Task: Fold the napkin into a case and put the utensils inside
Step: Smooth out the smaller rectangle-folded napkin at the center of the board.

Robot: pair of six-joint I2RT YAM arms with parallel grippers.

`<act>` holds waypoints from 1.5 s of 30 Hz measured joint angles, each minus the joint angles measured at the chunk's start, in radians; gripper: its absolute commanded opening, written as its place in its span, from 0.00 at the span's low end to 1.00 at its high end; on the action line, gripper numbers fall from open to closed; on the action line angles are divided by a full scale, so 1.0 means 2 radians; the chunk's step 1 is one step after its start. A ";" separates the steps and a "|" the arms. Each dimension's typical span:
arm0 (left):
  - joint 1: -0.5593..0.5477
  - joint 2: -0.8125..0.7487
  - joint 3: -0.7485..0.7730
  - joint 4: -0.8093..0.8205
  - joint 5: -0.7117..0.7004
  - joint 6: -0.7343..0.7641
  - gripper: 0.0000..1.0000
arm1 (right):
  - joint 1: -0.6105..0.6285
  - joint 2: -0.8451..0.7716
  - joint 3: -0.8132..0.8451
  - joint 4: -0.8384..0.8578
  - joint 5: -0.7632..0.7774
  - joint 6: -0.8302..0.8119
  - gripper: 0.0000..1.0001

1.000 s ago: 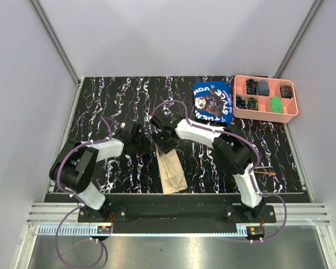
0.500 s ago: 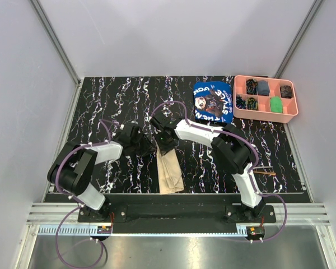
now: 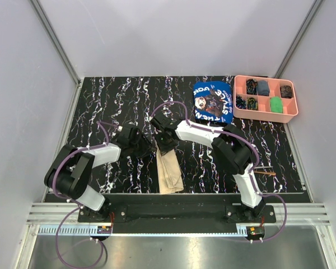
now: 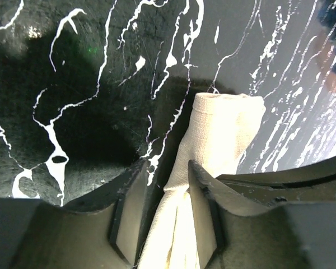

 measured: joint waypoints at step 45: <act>-0.015 -0.049 -0.041 0.017 -0.007 0.027 0.36 | -0.005 -0.001 -0.006 0.017 -0.019 0.009 0.00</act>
